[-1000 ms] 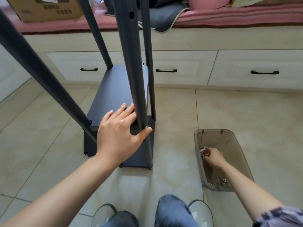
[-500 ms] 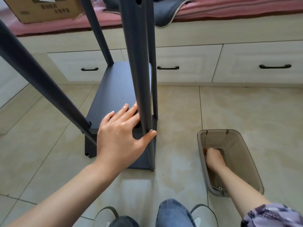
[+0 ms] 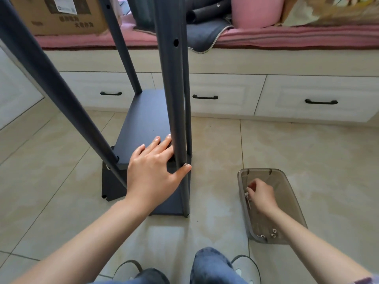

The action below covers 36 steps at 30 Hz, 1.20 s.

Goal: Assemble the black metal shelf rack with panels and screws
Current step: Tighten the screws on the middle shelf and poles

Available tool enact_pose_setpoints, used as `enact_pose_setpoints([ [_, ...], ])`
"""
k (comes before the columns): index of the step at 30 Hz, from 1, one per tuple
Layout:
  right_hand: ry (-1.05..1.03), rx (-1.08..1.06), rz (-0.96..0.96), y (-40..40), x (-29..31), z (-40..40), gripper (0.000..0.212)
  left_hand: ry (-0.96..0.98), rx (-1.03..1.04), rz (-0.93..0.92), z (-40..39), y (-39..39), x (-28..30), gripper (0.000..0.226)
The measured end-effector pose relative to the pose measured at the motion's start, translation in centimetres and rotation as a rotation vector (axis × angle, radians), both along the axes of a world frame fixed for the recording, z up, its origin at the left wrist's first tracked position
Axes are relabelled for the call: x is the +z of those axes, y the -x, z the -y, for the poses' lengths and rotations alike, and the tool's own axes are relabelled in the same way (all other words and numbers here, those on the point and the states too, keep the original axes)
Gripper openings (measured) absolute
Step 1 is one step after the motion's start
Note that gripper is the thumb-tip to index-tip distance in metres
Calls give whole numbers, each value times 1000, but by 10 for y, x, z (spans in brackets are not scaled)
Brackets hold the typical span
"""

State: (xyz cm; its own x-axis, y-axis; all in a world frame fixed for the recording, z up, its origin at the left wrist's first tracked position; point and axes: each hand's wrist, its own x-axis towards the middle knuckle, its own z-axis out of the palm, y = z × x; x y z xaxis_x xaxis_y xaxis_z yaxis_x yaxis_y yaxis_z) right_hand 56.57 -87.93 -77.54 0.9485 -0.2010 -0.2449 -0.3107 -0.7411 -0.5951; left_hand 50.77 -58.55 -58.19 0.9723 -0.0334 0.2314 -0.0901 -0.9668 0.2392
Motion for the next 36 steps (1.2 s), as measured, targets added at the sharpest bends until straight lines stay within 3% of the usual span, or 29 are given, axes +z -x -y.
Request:
enact_pose_setpoints([
  [5,-224,29,225,13,74,-48,12,-27,-1,-37,-2,2,2,56],
  [8,-567,56,193,22,110,-94,14,-20,10,-52,-1,2,3,58],
  [13,-804,122,62,25,134,-153,21,-20,3,-68,-1,2,5,62],
  [21,-867,131,-63,21,133,-178,33,8,5,-27,-2,2,3,62],
  [31,-836,172,123,24,150,-185,22,86,30,10,-12,7,11,57],
  [36,-790,237,220,31,171,-198,19,430,93,92,-32,23,21,33],
])
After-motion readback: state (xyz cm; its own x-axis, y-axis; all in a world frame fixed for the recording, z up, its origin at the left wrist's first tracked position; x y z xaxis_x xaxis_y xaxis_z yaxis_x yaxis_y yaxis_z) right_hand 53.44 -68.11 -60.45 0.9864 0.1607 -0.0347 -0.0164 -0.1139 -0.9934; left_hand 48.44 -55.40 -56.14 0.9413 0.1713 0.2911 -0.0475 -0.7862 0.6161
